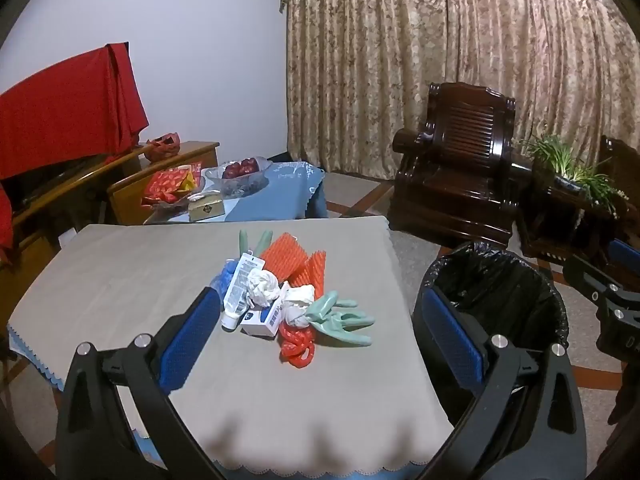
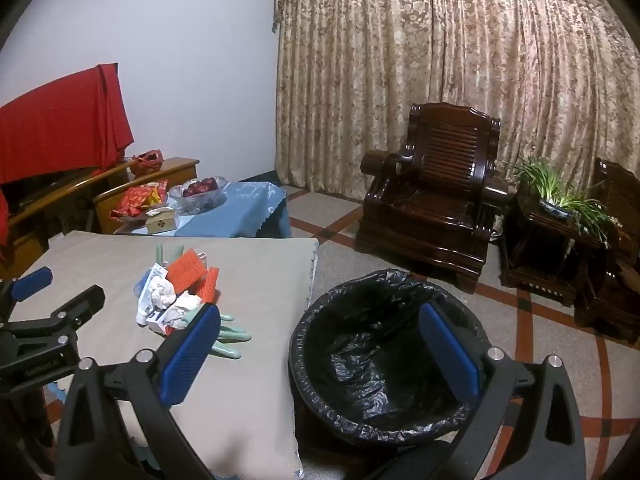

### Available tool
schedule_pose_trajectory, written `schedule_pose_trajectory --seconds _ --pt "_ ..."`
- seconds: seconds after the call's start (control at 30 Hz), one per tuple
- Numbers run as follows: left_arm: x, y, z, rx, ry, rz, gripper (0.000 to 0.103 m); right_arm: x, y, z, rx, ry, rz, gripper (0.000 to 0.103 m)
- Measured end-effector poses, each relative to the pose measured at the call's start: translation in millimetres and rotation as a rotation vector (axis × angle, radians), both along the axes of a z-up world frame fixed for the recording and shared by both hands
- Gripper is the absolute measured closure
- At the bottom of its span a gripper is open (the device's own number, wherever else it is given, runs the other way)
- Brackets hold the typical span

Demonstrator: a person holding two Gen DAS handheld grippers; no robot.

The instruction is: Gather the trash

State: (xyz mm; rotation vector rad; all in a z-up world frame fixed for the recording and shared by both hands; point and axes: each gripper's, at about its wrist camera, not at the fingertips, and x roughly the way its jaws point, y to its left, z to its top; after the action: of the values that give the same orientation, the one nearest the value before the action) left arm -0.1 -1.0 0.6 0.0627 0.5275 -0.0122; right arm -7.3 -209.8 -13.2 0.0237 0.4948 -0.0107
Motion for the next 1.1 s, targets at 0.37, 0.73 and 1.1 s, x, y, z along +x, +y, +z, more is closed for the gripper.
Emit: schedule_pose_trajectory --seconds 0.37,0.73,1.1 --pt "1.9 1.1 0.7 -0.008 0.004 -0.003 0.005 0.6 -1.1 -1.0 0.001 0.001 -0.001 0.006" --pt "2.0 1.7 0.1 -0.008 0.003 -0.004 0.005 0.8 -1.3 -1.0 0.002 0.001 -0.001 0.006" --pt "4.0 8.0 -1.0 -0.007 0.003 -0.001 0.005 0.9 -1.8 -0.4 0.002 0.001 0.000 0.006"
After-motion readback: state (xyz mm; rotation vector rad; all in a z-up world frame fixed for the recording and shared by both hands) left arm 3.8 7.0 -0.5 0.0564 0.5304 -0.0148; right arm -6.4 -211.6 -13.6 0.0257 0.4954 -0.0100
